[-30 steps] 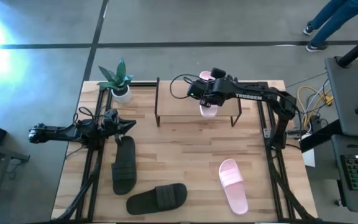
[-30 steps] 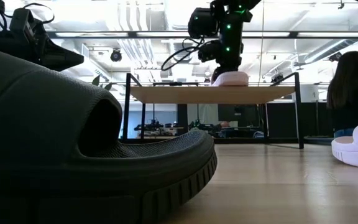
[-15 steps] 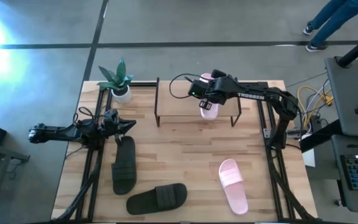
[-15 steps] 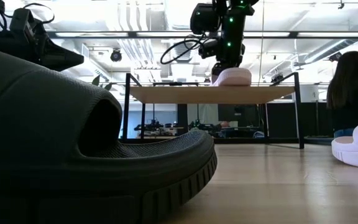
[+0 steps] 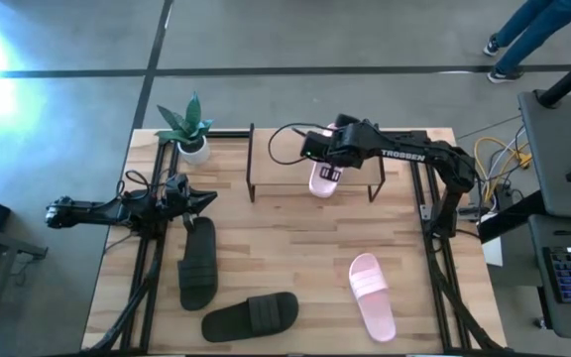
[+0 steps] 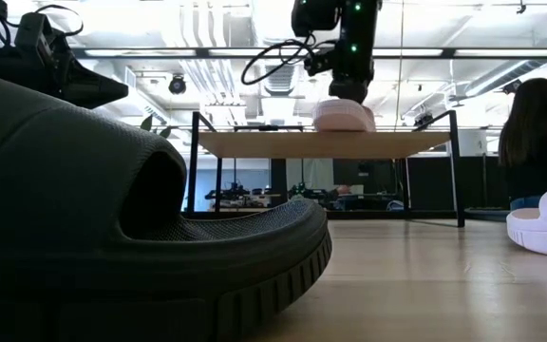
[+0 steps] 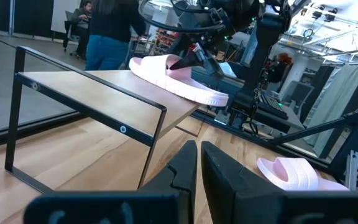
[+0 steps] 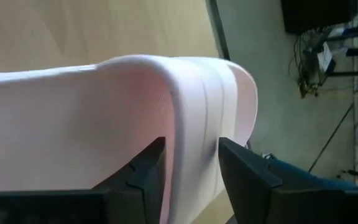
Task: Pick and place slides into the shelf
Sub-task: Put the right pink slipper on the shelf
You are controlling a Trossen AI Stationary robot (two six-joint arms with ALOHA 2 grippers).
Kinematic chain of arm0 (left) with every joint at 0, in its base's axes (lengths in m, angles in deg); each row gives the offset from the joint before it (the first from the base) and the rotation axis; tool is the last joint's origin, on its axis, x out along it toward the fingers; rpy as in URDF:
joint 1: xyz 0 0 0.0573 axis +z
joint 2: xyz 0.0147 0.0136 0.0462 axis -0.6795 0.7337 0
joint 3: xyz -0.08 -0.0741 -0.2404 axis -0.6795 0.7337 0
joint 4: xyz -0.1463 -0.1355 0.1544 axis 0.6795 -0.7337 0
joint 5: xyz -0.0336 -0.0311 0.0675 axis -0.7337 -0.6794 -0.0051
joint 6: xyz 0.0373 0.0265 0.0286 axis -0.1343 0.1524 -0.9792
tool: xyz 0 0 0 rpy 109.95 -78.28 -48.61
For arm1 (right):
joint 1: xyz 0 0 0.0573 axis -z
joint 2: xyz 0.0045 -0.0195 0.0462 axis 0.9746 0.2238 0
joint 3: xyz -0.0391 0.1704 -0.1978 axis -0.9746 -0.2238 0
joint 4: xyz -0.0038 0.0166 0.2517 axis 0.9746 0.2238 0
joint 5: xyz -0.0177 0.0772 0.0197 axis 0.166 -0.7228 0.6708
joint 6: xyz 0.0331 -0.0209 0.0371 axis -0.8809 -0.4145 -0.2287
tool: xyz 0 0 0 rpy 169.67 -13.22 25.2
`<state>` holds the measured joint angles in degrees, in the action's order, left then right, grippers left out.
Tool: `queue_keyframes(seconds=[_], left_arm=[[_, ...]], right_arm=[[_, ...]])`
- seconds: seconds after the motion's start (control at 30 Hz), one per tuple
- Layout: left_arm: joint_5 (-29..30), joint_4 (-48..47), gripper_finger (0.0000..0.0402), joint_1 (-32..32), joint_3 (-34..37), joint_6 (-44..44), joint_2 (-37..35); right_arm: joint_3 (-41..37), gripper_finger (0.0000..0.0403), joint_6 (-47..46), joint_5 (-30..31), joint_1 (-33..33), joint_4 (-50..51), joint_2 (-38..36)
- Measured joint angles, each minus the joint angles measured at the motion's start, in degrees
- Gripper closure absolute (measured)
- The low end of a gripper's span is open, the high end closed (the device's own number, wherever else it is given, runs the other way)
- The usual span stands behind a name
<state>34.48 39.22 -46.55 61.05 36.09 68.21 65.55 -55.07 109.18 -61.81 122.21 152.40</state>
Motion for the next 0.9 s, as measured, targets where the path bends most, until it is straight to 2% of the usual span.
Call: queue_keyframes(seconds=[0.2, 0.47, 0.67, 0.9], left_arm=[[-0.01, 0.02, 0.0393, 0.00, 0.00, -0.01, 0.00], [-0.02, 0.01, 0.0393, -0.02, 0.00, -0.01, 0.02], [-0.02, 0.00, 0.0393, 0.00, 0.00, 0.00, 0.00], [-0.02, 0.00, 0.0393, 0.00, 0.00, 0.00, 0.02]], right_arm=[[-1.01, 0.0281, 8.84, 0.56, 0.40, -2.33, 0.11], [-2.69, 0.0332, 20.20, 0.80, 0.64, -6.62, 0.15], [-2.75, 0.0363, 21.03, 0.57, 0.64, -7.87, 0.17], [-2.75, 0.0356, 21.06, 0.39, 0.55, -7.99, 0.17]])
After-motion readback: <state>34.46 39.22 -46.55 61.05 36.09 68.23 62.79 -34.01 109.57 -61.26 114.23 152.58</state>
